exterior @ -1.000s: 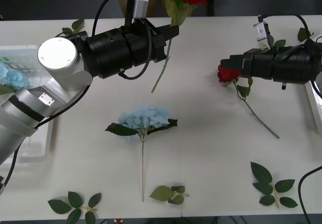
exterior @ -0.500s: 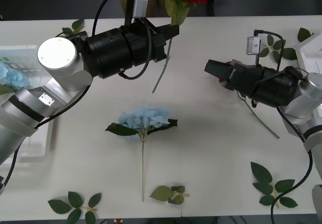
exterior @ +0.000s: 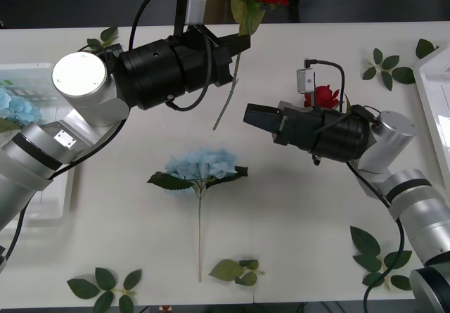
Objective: Place the red flowers into the right box and the blue flowers into the left box. If a person shows an open palm, hand one flower to the person first, then continue sorting.
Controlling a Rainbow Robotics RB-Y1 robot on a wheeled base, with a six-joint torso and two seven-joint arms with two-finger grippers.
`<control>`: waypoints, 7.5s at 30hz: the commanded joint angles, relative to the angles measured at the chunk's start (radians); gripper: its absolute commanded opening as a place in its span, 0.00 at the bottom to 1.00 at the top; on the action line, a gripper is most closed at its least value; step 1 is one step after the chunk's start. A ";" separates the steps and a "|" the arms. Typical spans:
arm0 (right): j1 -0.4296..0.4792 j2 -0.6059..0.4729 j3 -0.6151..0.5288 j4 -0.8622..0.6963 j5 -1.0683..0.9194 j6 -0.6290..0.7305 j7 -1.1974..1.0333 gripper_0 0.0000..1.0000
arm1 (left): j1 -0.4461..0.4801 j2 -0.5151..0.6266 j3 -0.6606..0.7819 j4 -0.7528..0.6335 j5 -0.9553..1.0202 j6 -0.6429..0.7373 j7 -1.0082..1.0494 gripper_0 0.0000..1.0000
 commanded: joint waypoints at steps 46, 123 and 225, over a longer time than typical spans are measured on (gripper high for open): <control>-0.120 0.004 0.017 -0.011 0.122 -0.352 0.016 0.00 | -0.024 0.186 -0.181 -0.024 0.360 -0.048 0.007 1.00; -0.008 -0.448 -0.346 -0.368 1.440 0.232 -0.738 0.90 | 0.087 0.079 -0.509 -0.547 -1.661 1.190 2.384 1.00; -0.232 -0.658 0.126 0.241 1.529 -0.566 -0.835 0.00 | -0.088 0.042 -0.609 -0.319 -1.672 0.980 2.365 0.00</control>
